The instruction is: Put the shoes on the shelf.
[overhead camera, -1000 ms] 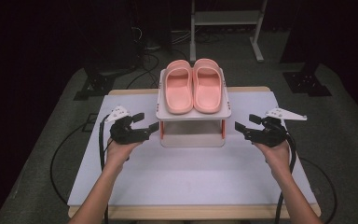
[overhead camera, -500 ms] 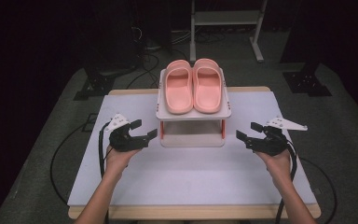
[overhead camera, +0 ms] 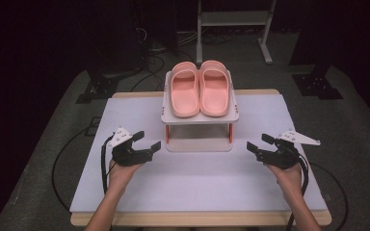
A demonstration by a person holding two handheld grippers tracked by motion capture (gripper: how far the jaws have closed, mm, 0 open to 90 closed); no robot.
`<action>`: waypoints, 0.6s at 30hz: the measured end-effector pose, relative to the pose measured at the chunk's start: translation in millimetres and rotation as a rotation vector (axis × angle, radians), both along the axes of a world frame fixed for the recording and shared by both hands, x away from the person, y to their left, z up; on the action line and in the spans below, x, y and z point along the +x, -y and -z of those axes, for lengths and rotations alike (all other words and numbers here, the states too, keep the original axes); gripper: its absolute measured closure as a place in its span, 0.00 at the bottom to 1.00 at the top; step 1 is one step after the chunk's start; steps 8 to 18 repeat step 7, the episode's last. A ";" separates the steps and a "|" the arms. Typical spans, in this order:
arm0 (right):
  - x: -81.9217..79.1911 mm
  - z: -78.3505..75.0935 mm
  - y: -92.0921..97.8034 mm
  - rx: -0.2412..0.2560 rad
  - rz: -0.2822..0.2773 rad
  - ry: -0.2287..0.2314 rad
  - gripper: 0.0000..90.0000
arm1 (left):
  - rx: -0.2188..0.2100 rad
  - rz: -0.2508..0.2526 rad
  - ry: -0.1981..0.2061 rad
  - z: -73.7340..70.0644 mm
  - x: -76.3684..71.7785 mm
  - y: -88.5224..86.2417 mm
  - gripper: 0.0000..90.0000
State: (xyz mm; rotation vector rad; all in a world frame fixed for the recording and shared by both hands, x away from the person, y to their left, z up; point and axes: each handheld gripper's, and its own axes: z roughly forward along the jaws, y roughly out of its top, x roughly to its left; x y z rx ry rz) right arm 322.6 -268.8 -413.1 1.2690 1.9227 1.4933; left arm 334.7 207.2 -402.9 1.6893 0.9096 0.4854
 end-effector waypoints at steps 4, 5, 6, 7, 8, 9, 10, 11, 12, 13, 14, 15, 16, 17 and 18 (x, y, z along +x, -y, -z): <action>-8.0 6.8 2.7 -0.016 -0.007 0.002 0.24 | -0.032 -0.012 0.006 9.8 -12.9 -6.4 0.18; -12.6 9.4 3.9 -0.021 -0.011 0.010 0.23 | -0.037 -0.020 0.013 13.4 -17.6 -8.0 0.18; -17.1 11.9 4.7 -0.023 -0.009 0.018 0.23 | -0.045 -0.031 0.015 17.4 -22.3 -9.4 0.18; -21.8 15.3 5.3 -0.030 -0.010 0.032 0.23 | -0.055 -0.037 0.016 22.4 -26.5 -10.6 0.18; -21.8 15.3 5.3 -0.030 -0.010 0.032 0.23 | -0.055 -0.037 0.016 22.4 -26.5 -10.6 0.18; -21.8 15.3 5.3 -0.030 -0.010 0.032 0.23 | -0.055 -0.037 0.016 22.4 -26.5 -10.6 0.18; -21.8 15.3 5.3 -0.030 -0.010 0.032 0.23 | -0.055 -0.037 0.016 22.4 -26.5 -10.6 0.18; -21.8 15.3 5.3 -0.030 -0.010 0.032 0.23 | -0.055 -0.037 0.016 22.4 -26.5 -10.6 0.18; -21.8 15.3 5.3 -0.030 -0.010 0.032 0.23 | -0.055 -0.037 0.016 22.4 -26.5 -10.6 0.18; -21.8 15.3 5.3 -0.030 -0.010 0.032 0.23 | -0.055 -0.037 0.016 22.4 -26.5 -10.6 0.18; -21.8 15.3 5.3 -0.030 -0.010 0.032 0.23 | -0.055 -0.037 0.016 22.4 -26.5 -10.6 0.18; -21.8 15.3 5.3 -0.030 -0.010 0.032 0.23 | -0.055 -0.037 0.016 22.4 -26.5 -10.6 0.18; -21.8 15.3 5.3 -0.030 -0.010 0.032 0.23 | -0.055 -0.037 0.016 22.4 -26.5 -10.6 0.18; -21.8 15.3 5.3 -0.030 -0.010 0.032 0.23 | -0.055 -0.037 0.016 22.4 -26.5 -10.6 0.18; -21.8 15.3 5.3 -0.030 -0.010 0.032 0.23 | -0.055 -0.037 0.016 22.4 -26.5 -10.6 0.18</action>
